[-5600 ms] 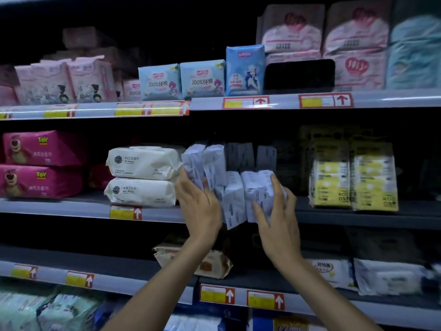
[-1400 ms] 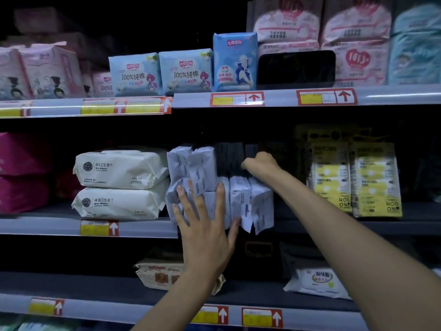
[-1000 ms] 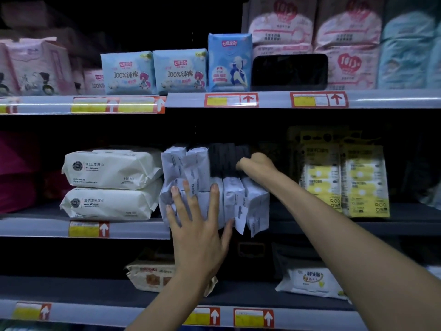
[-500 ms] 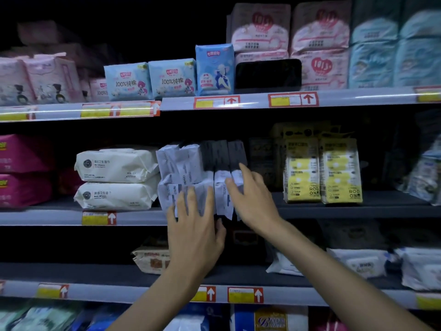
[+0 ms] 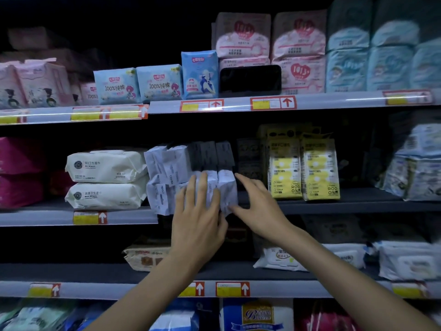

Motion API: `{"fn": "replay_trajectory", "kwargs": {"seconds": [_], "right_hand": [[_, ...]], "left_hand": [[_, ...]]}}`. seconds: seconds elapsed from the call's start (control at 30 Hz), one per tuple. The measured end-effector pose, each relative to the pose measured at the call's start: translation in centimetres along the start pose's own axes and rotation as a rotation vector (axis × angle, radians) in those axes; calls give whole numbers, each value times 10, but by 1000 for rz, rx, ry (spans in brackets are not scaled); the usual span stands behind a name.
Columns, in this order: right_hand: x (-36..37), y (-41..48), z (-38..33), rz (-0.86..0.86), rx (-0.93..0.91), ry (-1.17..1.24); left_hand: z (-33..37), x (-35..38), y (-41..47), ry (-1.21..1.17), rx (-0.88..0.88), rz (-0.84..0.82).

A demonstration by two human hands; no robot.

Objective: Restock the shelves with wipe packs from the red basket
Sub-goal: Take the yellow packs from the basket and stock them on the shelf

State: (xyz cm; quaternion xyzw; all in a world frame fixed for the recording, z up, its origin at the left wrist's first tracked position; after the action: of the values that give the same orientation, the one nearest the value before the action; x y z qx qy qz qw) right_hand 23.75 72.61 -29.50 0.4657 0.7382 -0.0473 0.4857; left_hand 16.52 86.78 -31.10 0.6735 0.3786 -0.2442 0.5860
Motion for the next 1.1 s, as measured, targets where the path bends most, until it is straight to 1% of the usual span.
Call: {"fn": "replay_trajectory", "kwargs": {"seconds": [0.1, 0.23, 0.27, 0.33, 0.4, 0.5, 0.6, 0.67, 0.73, 0.87, 1.0, 1.1], "right_hand": [[-32, -16, 13, 135, 17, -88], [-80, -34, 40, 326, 84, -184], [-90, -37, 49, 358, 115, -199], [-107, -42, 68, 405, 187, -210], [-119, -46, 85, 413, 273, -201], [-127, -47, 113, 338, 375, -180], [-127, -43, 133, 238, 398, -129], [-126, -43, 139, 238, 407, -126], [-126, -42, 140, 258, 401, -175], [-122, -40, 145, 275, 404, -270], [-114, -33, 148, 305, 385, -339], [-110, -28, 153, 340, 373, -349]], "left_hand": [[28, -17, 8, -31, 51, 74], [82, -42, 23, -89, 170, 208], [95, -44, 28, -134, 176, 202], [115, -43, 42, -253, 140, 126], [130, -34, 59, -361, 79, 0], [143, -10, 84, -501, -8, -164], [147, 7, 105, -583, -136, -267], [147, 17, 116, -672, -223, -346], [145, 26, 126, -749, -270, -405], [143, 39, 135, -756, -263, -402], [140, 45, 135, -799, -252, -331], [140, 48, 133, -769, -232, -266]]}}
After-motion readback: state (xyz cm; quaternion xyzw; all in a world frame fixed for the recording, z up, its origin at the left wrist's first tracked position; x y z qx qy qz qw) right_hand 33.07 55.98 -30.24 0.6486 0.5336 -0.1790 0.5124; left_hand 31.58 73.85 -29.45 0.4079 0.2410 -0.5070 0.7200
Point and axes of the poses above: each hand's wrist, its own y-axis towards the middle knuckle, its own x-axis out of the palm, z = x × y, the point moved 5 cm from there along y, towards the middle knuckle, and after that the axes turned 15 degrees about -z, right-handed, at the moved point
